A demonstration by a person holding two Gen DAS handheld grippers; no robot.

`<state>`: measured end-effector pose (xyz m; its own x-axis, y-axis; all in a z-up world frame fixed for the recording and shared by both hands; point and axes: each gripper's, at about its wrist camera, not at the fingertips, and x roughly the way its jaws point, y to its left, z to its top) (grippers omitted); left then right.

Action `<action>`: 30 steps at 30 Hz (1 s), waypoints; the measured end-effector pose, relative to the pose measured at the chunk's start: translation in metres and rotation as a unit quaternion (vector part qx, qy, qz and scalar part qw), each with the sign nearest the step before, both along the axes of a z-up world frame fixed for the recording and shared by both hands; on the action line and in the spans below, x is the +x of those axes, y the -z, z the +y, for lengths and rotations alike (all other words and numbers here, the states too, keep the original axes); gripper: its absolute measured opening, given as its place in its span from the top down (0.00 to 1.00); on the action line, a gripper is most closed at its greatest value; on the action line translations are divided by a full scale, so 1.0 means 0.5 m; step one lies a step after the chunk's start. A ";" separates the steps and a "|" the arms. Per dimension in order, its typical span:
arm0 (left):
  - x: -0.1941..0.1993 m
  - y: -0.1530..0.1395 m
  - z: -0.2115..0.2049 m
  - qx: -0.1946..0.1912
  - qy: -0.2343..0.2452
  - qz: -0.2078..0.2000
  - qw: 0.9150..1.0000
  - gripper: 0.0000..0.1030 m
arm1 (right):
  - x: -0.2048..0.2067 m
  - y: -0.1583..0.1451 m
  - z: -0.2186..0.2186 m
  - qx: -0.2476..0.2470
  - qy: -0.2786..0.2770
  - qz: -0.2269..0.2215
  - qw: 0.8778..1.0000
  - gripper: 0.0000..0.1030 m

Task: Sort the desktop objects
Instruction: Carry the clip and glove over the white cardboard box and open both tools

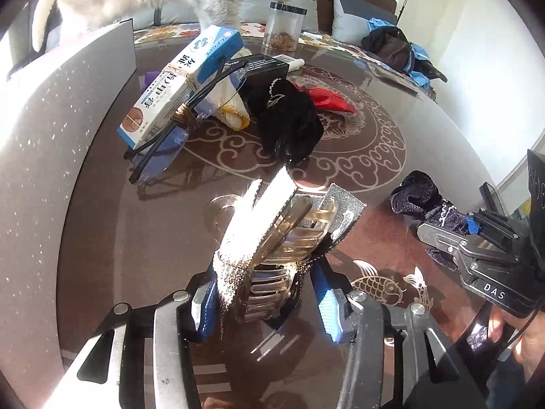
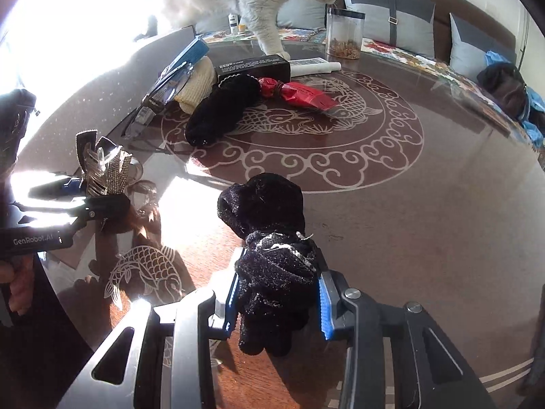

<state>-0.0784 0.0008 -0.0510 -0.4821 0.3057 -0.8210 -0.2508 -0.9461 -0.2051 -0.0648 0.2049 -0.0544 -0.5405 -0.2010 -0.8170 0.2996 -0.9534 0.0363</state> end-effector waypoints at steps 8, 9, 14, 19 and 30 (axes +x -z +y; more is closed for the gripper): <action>0.049 -0.148 -0.101 0.087 -0.034 0.051 0.994 0.54 | 0.036 -0.070 0.024 -0.037 0.041 0.046 0.997 0.64; 0.054 -0.173 -0.130 0.091 -0.042 0.060 0.993 0.54 | 0.040 -0.080 0.014 -0.046 0.039 0.047 0.997 0.64; 0.062 -0.252 -0.319 0.081 -0.107 0.080 0.988 0.54 | 0.038 -0.138 -0.119 -0.096 -0.014 0.046 0.994 0.64; 0.053 -0.229 -0.521 0.043 -0.197 0.049 0.978 0.54 | 0.017 -0.219 -0.355 -0.149 -0.115 0.046 0.981 0.64; 0.056 -0.107 -0.678 0.041 -0.280 -0.058 0.957 0.43 | -0.053 -0.208 -0.751 -0.104 -0.225 -0.031 0.968 0.33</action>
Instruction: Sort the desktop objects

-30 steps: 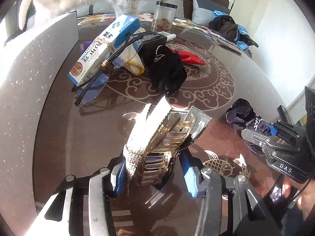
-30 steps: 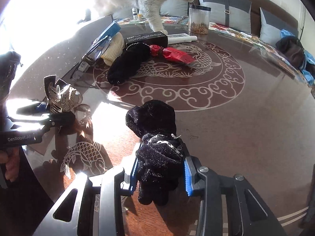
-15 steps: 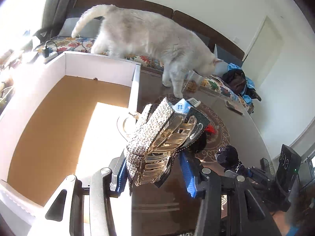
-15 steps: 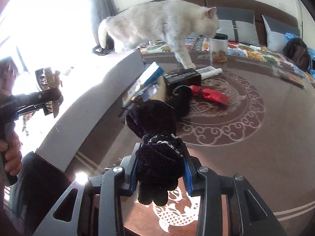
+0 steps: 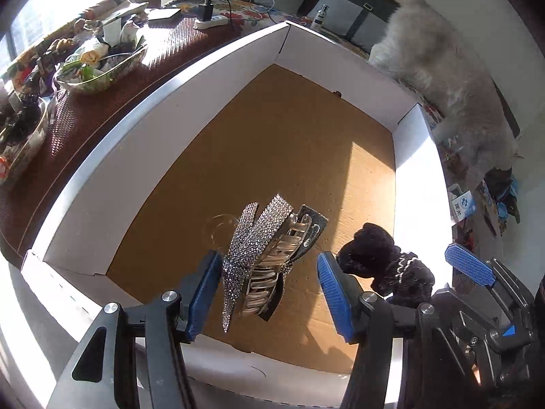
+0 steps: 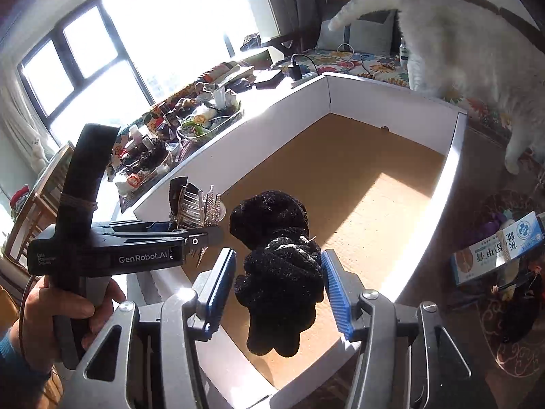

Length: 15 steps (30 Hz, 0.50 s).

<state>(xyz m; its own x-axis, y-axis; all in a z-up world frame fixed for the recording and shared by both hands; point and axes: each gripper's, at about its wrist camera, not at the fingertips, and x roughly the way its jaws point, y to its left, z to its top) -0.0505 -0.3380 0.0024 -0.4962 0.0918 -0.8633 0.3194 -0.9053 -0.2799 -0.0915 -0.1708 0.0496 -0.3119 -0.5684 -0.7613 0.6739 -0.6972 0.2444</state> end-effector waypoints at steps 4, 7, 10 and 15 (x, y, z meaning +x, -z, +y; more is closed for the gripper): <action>0.012 -0.028 0.006 -0.014 -0.008 0.030 0.999 0.24 | -0.002 0.013 0.014 -0.001 0.018 0.009 1.000 0.24; 0.028 -0.057 0.030 -0.018 -0.005 0.061 0.998 0.24 | 0.007 0.005 0.077 -0.013 0.039 0.039 0.998 0.18; 0.049 -0.092 0.092 -0.020 0.019 0.095 0.995 0.24 | 0.029 -0.007 0.177 -0.018 0.077 0.091 0.993 0.07; 0.063 -0.139 0.265 0.004 0.116 0.138 0.984 0.24 | 0.053 0.043 0.400 0.013 0.173 0.121 0.977 0.02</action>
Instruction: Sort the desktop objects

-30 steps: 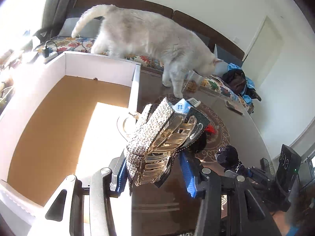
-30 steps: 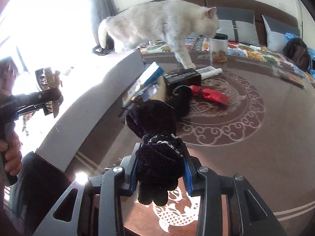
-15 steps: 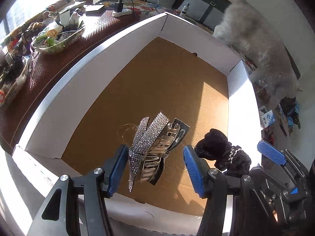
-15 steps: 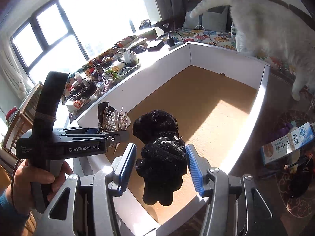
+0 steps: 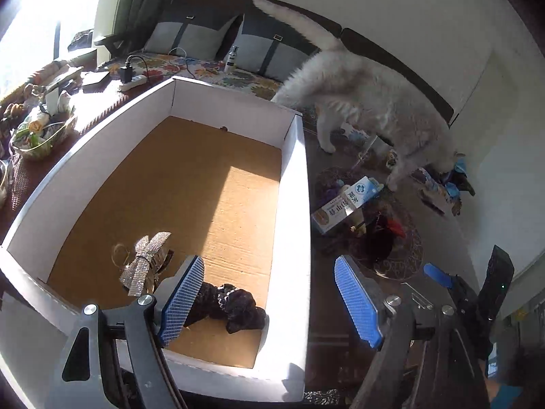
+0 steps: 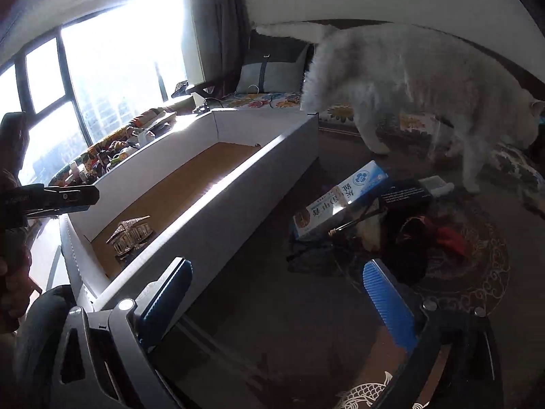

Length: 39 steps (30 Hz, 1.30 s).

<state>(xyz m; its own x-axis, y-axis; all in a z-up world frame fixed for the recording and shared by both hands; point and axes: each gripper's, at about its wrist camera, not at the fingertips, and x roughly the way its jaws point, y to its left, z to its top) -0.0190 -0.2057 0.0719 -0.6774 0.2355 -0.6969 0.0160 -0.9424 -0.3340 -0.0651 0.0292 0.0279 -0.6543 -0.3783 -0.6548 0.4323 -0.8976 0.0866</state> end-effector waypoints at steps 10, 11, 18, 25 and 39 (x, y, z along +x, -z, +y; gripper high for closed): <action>-0.041 0.161 0.362 -0.029 0.154 -0.063 0.986 0.09 | -0.022 0.170 0.376 0.048 0.216 -0.115 0.968 0.02; -0.053 0.187 0.378 -0.035 0.155 -0.073 0.985 0.10 | -0.020 0.174 0.386 0.047 0.224 -0.119 0.966 0.02; -0.147 0.271 0.402 -0.071 0.127 -0.090 0.985 0.10 | -0.082 0.198 0.351 0.079 0.210 -0.112 0.968 0.00; -0.193 0.283 0.413 -0.140 0.132 -0.049 0.980 0.09 | -0.163 0.201 0.336 0.076 0.233 -0.104 0.964 0.00; -0.192 0.294 0.419 -0.171 0.154 -0.035 0.973 0.00 | -0.165 0.199 0.333 0.076 0.234 -0.104 0.964 0.00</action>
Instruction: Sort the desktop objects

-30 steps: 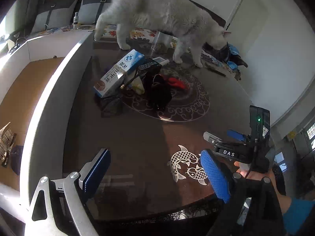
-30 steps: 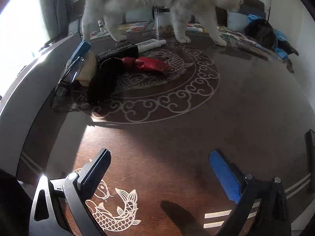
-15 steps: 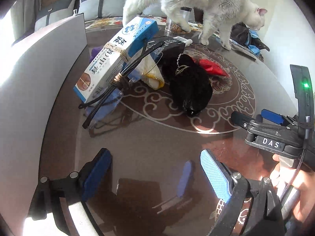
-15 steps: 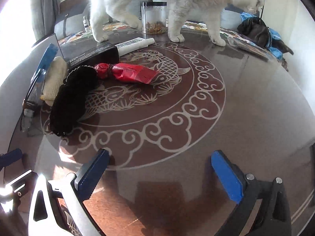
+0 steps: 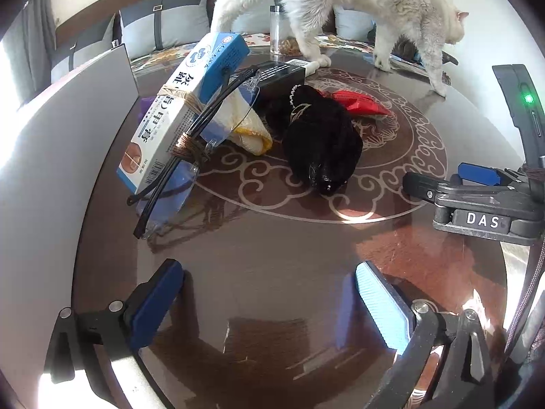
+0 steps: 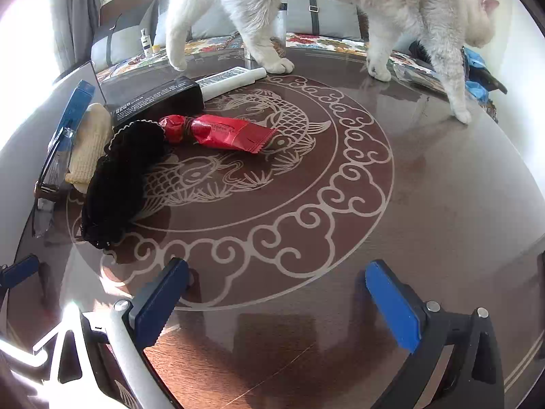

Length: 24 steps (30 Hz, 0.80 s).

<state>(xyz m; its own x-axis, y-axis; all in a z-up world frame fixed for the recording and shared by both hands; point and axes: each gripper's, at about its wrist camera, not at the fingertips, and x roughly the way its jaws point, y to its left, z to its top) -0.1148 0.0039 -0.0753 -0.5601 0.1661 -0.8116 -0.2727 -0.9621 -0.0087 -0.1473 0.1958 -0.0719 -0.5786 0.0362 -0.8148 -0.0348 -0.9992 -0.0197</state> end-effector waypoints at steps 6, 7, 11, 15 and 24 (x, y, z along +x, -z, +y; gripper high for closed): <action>-0.002 0.000 0.003 -0.002 0.000 0.000 1.000 0.00 | 0.001 0.000 0.000 0.000 0.000 0.000 1.000 0.00; -0.001 0.001 0.004 -0.002 0.000 0.000 1.000 0.00 | 0.001 0.000 0.000 0.000 0.000 0.000 1.000 0.00; 0.000 0.001 0.003 -0.002 -0.001 0.001 1.000 0.00 | 0.001 0.000 0.000 0.000 0.000 0.000 1.000 0.00; 0.001 0.002 0.002 -0.002 -0.001 0.001 1.000 0.00 | 0.001 0.000 0.001 0.000 0.000 0.000 1.000 0.00; 0.001 0.002 0.001 -0.002 -0.001 0.001 1.000 0.00 | 0.001 0.000 0.001 0.000 0.000 0.000 1.000 0.00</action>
